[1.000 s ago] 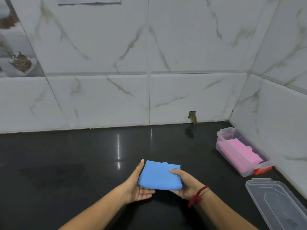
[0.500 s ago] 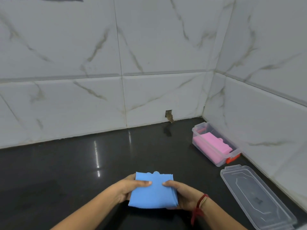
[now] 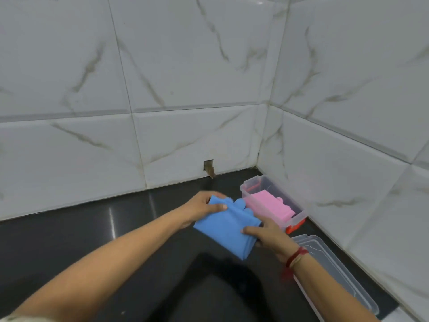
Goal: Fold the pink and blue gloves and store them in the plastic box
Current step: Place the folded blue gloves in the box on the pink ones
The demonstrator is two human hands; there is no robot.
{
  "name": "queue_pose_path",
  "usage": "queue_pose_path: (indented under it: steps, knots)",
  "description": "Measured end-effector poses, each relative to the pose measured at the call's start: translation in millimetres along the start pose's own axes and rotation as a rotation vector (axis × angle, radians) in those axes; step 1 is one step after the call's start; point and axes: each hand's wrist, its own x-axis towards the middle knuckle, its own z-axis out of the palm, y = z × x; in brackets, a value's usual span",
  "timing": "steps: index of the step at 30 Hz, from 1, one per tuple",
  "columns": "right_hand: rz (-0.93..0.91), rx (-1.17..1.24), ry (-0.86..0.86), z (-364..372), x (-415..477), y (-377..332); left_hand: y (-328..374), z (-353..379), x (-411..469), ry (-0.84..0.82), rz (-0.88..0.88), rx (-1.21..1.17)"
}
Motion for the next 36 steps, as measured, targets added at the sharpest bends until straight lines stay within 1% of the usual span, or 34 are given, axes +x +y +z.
queue_pose_path:
  steps: [3,6,10,13,15,18,21,23,26,29,32,36]
  knots:
    - [-0.137,-0.034,0.115,-40,13,-19,38,9,40,-0.027,0.111,0.061]
    - [-0.213,-0.031,0.256,-75,25,-29,64,24,81,-0.028,0.197,0.132]
    - [-0.176,0.006,0.304,-115,42,-30,82,54,143,-0.073,0.202,0.232]
    - [-0.137,0.004,0.322,-135,58,-23,83,68,181,-0.101,0.186,0.325]
    - [-0.102,0.001,0.326,-141,68,-17,77,73,200,-0.115,0.139,0.39]
    - [-0.014,-0.015,0.286,-142,83,-6,62,74,219,-0.148,0.076,0.459]
    - [0.087,-0.085,0.173,-143,95,2,48,74,227,-0.209,-0.007,0.572]
    - [0.131,-0.138,0.104,-146,100,2,40,76,230,-0.228,-0.026,0.626]
    - [0.188,-0.283,0.067,-146,108,-4,35,82,235,-0.219,-0.017,0.77]
    - [0.206,-0.585,0.094,-137,114,-8,32,92,238,-0.232,-0.006,1.007]
    - [0.228,-0.881,0.131,-126,116,-7,23,98,236,-0.203,0.052,1.129]
    - [0.212,-0.993,0.224,-118,109,-7,13,102,225,-0.123,0.217,1.181]
